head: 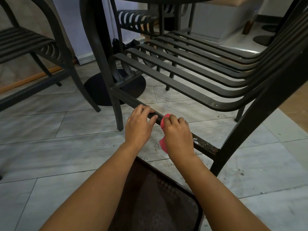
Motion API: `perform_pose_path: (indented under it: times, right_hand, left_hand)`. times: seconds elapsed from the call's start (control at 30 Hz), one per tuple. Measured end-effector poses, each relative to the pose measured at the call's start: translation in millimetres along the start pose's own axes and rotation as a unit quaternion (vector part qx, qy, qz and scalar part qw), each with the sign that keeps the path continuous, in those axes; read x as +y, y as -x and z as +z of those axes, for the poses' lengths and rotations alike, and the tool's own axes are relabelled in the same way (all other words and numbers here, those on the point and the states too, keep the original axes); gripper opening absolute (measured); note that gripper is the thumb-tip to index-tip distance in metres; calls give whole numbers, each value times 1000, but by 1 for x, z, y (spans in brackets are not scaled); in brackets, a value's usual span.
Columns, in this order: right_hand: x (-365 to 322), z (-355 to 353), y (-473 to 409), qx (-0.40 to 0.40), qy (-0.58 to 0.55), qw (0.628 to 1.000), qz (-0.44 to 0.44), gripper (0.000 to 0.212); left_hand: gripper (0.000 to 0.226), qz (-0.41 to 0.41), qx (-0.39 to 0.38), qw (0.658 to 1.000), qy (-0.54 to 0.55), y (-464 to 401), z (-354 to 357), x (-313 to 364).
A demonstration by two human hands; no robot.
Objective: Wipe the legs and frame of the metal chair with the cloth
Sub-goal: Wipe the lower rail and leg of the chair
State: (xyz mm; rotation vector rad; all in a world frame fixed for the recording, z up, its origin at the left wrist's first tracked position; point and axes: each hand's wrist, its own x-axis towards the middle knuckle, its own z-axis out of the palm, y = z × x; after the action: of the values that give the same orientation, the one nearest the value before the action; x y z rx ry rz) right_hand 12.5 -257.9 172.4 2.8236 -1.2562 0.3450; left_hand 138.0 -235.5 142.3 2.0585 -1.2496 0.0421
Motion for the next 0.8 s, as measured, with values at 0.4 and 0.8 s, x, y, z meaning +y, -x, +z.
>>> perform_pose_path:
  times: [0.4, 0.8]
  right_hand:
    - [15, -1, 9, -10, 24, 999, -30, 46]
    - [30, 0, 20, 10, 24, 998, -52, 49]
  left_hand:
    - [22, -21, 19, 999, 40, 3, 8, 2]
    - [35, -25, 13, 1000, 14, 15, 5, 13]
